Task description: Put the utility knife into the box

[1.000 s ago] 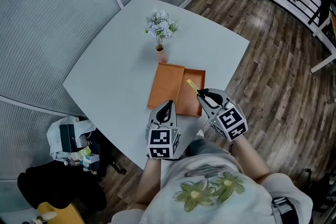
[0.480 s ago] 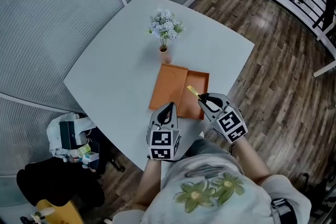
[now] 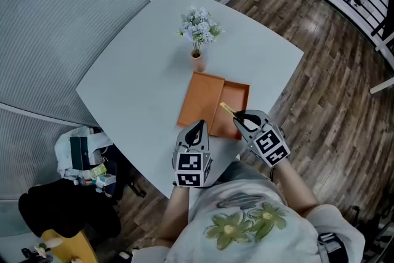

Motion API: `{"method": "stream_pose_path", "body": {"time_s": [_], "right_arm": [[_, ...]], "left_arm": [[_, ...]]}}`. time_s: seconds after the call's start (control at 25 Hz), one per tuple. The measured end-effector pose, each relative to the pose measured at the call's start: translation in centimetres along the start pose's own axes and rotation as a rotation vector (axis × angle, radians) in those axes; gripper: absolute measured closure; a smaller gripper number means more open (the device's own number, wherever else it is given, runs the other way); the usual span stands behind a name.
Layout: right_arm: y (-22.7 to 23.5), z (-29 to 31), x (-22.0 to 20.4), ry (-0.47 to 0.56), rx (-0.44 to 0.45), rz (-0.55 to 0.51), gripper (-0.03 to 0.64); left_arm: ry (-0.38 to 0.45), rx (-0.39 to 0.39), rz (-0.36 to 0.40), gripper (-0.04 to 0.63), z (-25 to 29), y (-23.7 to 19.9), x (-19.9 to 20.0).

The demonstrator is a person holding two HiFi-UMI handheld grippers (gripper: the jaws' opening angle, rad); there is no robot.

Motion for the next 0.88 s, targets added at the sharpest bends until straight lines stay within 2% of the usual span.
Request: {"method": "stream_pose_path", "body": {"time_s": [0.88], "right_arm": [[0.0,1.8,-2.9,-0.111,0.025,-0.05,0.546]], "left_arm": [[-0.027,0.008,-0.013,0.595,0.6,-1.3,-0.8]]}}
Point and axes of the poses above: the fingertips, and each gripper's own axes: z forward along the fingers, y to its right, x out of its top, the point moved 8 cm from there along -z, backward along the fingers, and after that the axes turned 9 degrees about y, right-handed, at the moved point
